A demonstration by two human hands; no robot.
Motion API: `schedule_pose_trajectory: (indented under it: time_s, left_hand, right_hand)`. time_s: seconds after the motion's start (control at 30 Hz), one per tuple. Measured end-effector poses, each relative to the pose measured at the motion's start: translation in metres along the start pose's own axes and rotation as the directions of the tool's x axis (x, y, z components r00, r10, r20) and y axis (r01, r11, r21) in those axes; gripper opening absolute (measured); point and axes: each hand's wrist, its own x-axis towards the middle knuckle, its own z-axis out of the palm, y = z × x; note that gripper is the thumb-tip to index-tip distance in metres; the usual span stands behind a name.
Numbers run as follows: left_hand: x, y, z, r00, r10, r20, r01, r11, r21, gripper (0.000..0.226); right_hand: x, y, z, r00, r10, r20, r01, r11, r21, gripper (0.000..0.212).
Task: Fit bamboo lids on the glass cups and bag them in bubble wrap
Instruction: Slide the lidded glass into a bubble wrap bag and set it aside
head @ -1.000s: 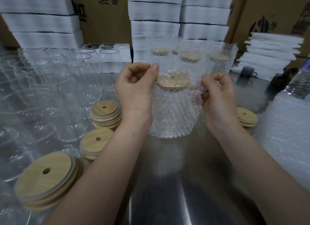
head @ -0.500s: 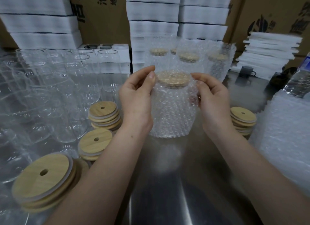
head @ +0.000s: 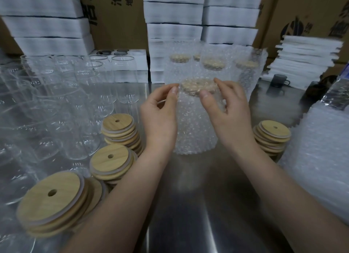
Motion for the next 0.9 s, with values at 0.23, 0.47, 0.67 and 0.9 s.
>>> schedule_pose_trajectory:
  time_s: [0.23,0.47,0.67,0.9]
  left_hand:
    - [-0.009,0.001,0.005,0.998,-0.055,-0.019,0.054,0.996,-0.065,0.016]
    - [-0.023,0.004,0.007,0.999,-0.038,-0.023,0.035,0.994,-0.108,0.019]
    - [-0.033,0.002,0.004,1.000,0.013,0.020,-0.011,0.997,-0.079,0.036]
    - [-0.036,-0.015,-0.005,0.978,0.102,0.182,-0.128,0.982,0.137,0.060]
  right_hand:
    - [-0.003,-0.005,0.006,0.975,0.168,0.146,-0.184,0.977,0.104,0.103]
    - [0.005,-0.006,0.008,0.965,0.223,0.141,-0.247,0.951,0.186,0.091]
    - [0.013,-0.006,0.008,0.944,0.274,0.183,-0.318,0.902,0.291,0.081]
    - [0.024,-0.013,0.023,0.939,0.326,0.106,-0.343,0.904,0.254,0.089]
